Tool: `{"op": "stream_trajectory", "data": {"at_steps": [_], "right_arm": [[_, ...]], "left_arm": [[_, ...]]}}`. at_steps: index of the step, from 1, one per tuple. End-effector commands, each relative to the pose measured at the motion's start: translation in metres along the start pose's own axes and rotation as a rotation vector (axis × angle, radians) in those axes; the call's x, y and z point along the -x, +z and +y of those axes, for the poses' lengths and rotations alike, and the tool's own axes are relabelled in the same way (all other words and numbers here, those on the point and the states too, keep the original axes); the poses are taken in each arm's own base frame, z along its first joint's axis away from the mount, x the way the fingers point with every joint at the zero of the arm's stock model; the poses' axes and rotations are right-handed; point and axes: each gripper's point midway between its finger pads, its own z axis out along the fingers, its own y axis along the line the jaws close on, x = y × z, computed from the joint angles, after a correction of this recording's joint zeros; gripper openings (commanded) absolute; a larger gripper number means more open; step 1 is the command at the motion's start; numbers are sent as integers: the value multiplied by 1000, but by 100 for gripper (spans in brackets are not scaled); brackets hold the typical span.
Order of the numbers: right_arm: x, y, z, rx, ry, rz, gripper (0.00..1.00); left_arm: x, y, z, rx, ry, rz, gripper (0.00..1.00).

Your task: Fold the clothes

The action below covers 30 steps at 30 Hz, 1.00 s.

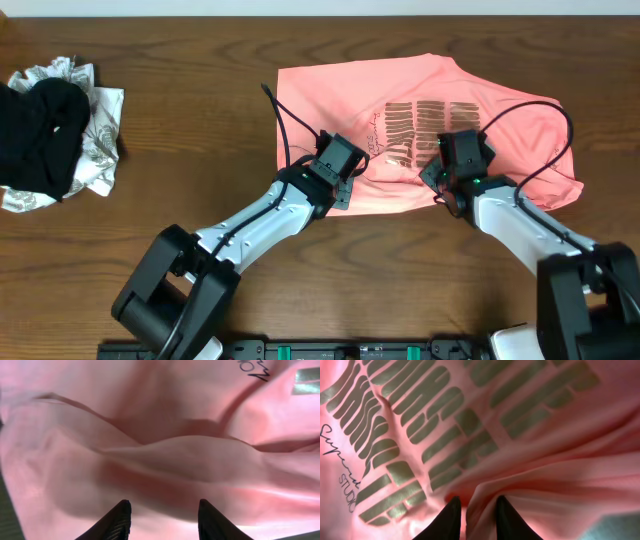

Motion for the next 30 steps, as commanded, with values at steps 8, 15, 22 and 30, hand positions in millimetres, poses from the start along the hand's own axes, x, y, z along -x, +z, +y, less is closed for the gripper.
{"op": "stream_trajectory", "data": {"at_steps": [8,15,22,30], "right_arm": [[13,8,12,23,-205,-64,59],[23,7,18,36,-353,-109,92],[31,3,12,41,-443,-80,93],[77,-36,-14,-82,-486,-21,94]], "left_arm": [[22,-2,16,91,-9,-81,45],[29,0,36,115,-55,-89,45],[36,2,65,151,-118,-89,45],[42,1,71,155,-113,-106,45]]}}
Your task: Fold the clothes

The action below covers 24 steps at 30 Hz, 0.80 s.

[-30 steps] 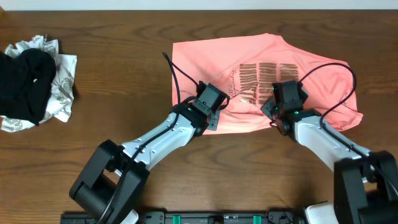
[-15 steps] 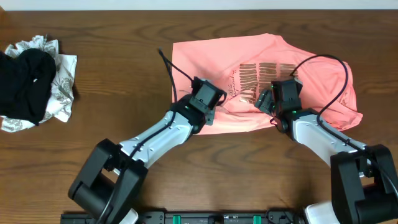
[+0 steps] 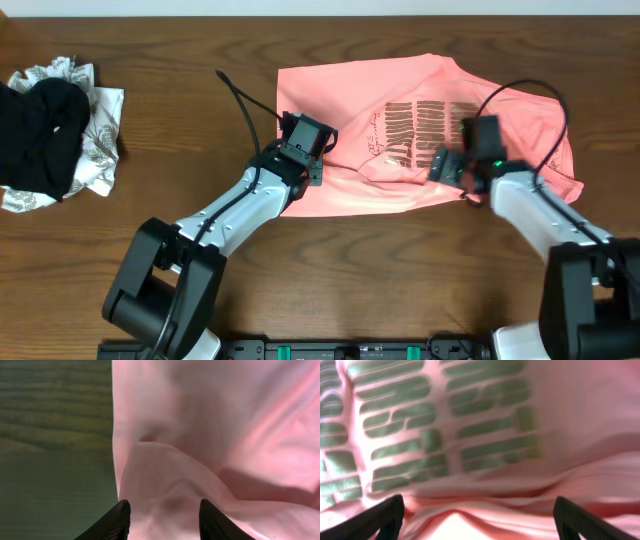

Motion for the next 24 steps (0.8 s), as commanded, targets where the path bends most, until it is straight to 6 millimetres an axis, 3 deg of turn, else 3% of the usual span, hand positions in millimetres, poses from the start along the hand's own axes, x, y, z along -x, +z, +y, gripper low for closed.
{"op": "stream_trajectory", "data": {"at_steps": [1,6,14,17,24], "right_arm": [[47,-39,-10,-2,-70,-74,95],[59,-68,-41,-66,-60,-20,98],[35,-68,-92,-140,54,110,95],[31,-67,-108,-159,91,125,81],[25,-54,-135,-185,164,110,19]], "left_arm": [[12,-3,-1,2,20,-33,45],[10,-13,-12,-68,20,-15,45],[-8,-45,-50,-334,-6,100,45],[-20,-43,-48,-325,-22,149,45],[-37,-34,-43,-296,-17,210,45]]}}
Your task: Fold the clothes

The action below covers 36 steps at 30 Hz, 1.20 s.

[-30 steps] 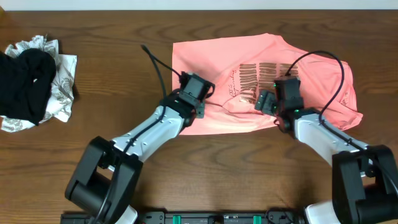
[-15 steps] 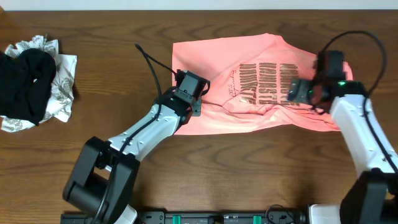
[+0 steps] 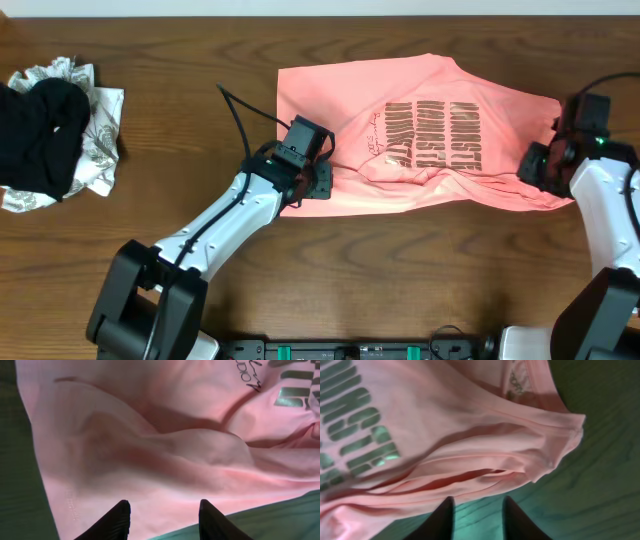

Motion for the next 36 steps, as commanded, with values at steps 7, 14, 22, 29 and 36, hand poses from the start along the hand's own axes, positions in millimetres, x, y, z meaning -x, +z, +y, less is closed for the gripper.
{"op": "stream_trajectory", "data": {"at_steps": [7,14,22,29,36], "right_arm": [[-12,34,-21,-21,15,-1,1],[-11,40,-24,-30,5,-9,1],[-13,41,-46,-63,74,7,1],[-20,43,-75,-81,241,42,1],[-22,45,-84,-93,272,41,45]], "left_arm": [[-8,7,1,1,-11,41,45],[-16,27,18,87,-14,74,45],[-16,36,36,178,-12,67,45],[-12,35,43,217,-9,46,46],[-10,34,47,243,-6,36,46]]}}
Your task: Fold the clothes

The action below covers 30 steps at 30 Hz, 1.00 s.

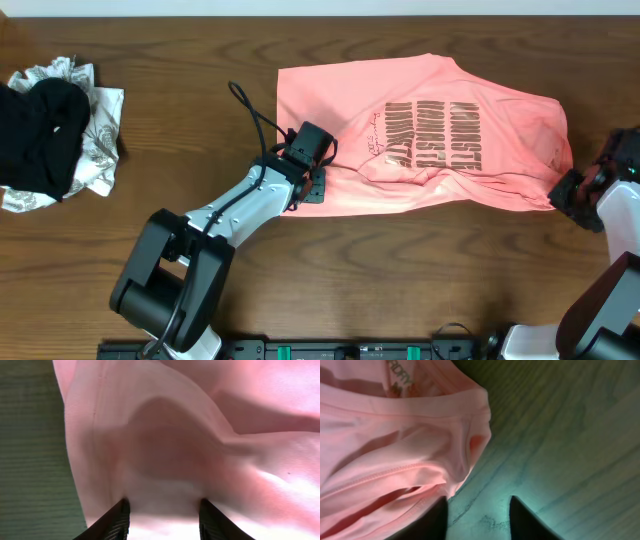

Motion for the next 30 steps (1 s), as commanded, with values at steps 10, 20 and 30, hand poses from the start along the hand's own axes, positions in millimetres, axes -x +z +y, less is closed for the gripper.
{"op": "stream_trajectory", "data": {"at_steps": [10,20,30], "right_arm": [[0,15,-3,5,78,-20,47],[4,25,-1,20,105,-71,33],[9,29,1,35,138,-114,39]], "left_arm": [[4,-1,7,35,-8,-15,46],[4,-1,7,35,-8,-15,46],[4,-1,7,35,-8,-15,46]]}}
